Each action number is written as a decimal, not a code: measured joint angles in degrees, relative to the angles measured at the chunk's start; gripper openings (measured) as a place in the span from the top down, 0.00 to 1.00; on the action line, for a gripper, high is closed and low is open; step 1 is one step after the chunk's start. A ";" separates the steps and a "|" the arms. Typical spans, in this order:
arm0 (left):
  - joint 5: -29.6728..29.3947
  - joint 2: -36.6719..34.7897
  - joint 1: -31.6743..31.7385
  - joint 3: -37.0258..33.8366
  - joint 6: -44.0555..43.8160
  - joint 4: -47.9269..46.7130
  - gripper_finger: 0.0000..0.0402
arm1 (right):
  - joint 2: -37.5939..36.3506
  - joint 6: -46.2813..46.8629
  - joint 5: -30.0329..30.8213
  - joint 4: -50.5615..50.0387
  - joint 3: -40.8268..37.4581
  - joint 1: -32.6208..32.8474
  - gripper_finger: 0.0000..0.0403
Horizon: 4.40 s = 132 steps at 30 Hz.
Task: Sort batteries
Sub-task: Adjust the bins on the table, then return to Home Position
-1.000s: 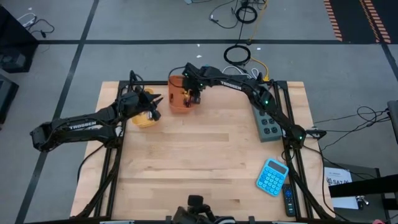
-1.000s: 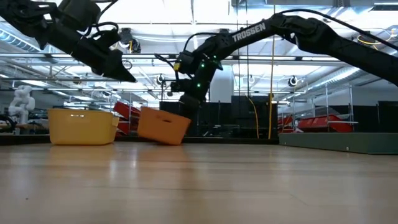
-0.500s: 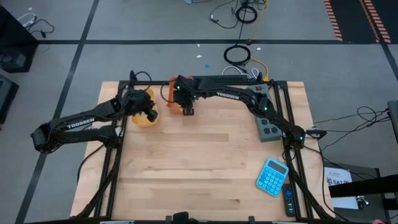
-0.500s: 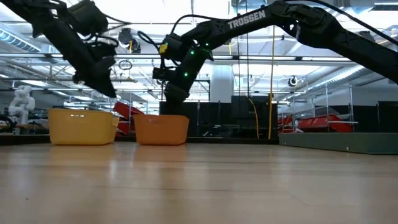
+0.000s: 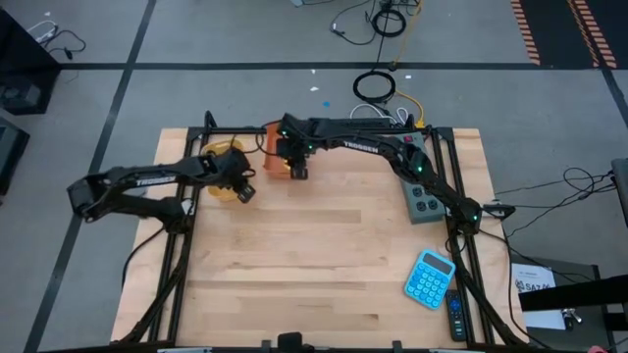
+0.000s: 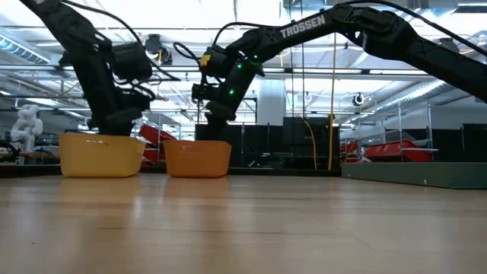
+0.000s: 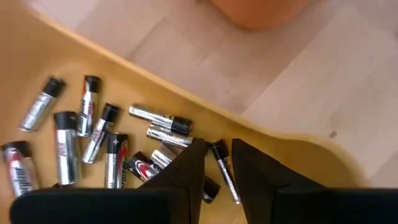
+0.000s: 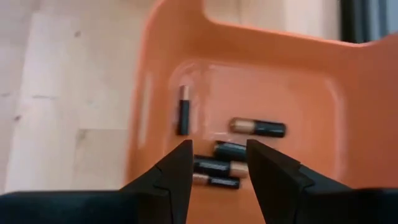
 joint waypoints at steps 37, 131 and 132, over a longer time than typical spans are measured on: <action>22.82 2.39 -7.37 1.69 13.37 7.97 0.77 | -0.46 -3.29 -4.16 -10.03 -0.04 4.28 0.65; -20.63 -66.45 -42.52 -26.47 7.21 21.09 1.00 | -121.16 29.76 6.43 72.83 -132.08 5.56 1.00; -20.63 -66.45 -42.93 -26.47 7.20 21.04 1.00 | -122.36 28.98 6.34 72.10 -132.08 5.92 1.00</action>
